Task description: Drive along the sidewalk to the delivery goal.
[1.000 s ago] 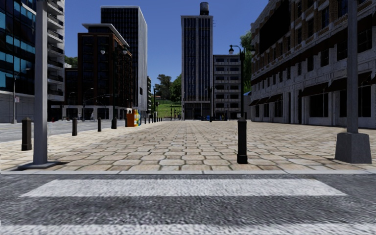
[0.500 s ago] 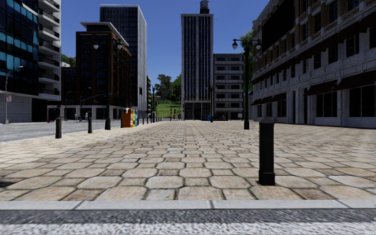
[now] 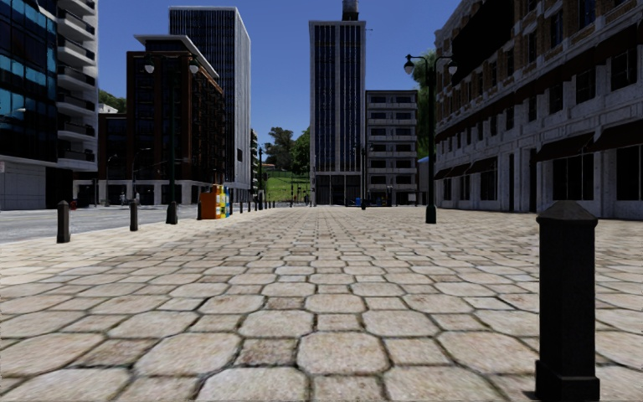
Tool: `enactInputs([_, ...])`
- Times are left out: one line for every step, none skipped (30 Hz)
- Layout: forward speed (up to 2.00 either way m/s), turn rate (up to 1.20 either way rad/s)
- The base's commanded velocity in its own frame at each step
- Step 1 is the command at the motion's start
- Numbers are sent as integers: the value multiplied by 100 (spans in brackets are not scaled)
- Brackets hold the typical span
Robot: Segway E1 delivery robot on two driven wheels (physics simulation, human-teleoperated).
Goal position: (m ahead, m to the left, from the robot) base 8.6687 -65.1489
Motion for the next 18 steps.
enactInputs([200, 0])
enactInputs([200, 0])
enactInputs([200, 0])
enactInputs([191, 0])
enactInputs([178, 0])
enactInputs([161, -7])
enactInputs([154, -16])
enactInputs([154, -16])
enactInputs([149, -25])
enactInputs([148, -33])
enactInputs([147, -39])
enactInputs([147, -44])
enactInputs([147, -44])
enactInputs([147, -50])
enactInputs([147, -53])
enactInputs([147, -54])
enactInputs([147, -54])
enactInputs([147, -54])
